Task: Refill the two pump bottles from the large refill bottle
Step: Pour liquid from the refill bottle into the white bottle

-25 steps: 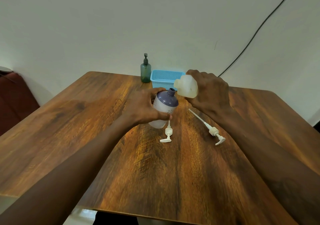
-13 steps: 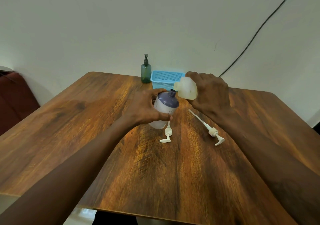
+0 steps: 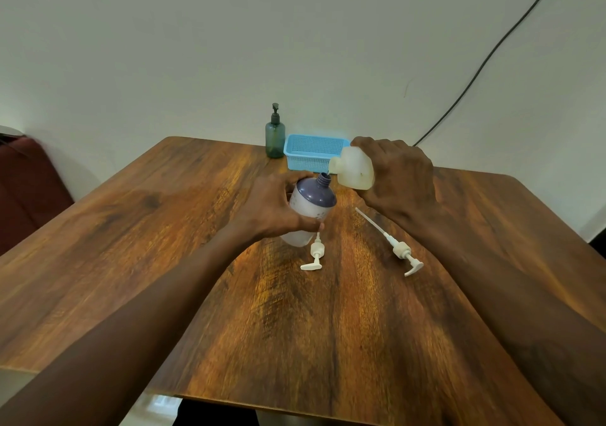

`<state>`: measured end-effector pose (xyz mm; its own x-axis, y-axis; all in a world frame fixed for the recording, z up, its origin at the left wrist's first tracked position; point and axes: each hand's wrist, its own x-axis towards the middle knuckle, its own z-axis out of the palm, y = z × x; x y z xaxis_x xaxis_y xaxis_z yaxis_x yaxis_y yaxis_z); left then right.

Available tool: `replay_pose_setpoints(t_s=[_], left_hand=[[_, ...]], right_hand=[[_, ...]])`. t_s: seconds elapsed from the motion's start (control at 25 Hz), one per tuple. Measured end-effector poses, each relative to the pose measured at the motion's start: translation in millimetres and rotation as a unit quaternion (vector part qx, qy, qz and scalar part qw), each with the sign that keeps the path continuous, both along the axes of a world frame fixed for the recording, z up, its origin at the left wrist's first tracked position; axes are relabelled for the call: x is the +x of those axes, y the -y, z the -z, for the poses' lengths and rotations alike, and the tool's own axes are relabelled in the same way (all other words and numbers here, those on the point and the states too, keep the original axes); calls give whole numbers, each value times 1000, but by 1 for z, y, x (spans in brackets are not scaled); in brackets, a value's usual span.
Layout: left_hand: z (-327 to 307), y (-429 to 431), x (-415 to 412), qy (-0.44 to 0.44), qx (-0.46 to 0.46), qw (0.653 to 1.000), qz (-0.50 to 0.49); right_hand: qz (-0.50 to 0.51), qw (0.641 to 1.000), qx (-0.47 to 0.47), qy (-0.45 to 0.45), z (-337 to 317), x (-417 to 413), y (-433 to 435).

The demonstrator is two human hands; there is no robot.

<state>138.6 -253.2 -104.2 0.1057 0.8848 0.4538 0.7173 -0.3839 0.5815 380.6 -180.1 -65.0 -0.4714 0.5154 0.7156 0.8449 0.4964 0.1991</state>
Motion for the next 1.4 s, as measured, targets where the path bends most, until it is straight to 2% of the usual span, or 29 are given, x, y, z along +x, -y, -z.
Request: replay_pose_setpoints(t_s=[1.4], left_hand=[[10,3,0,15,-8,1000,3]], right_hand=[[-13,1000,2,3,-3,2,6]])
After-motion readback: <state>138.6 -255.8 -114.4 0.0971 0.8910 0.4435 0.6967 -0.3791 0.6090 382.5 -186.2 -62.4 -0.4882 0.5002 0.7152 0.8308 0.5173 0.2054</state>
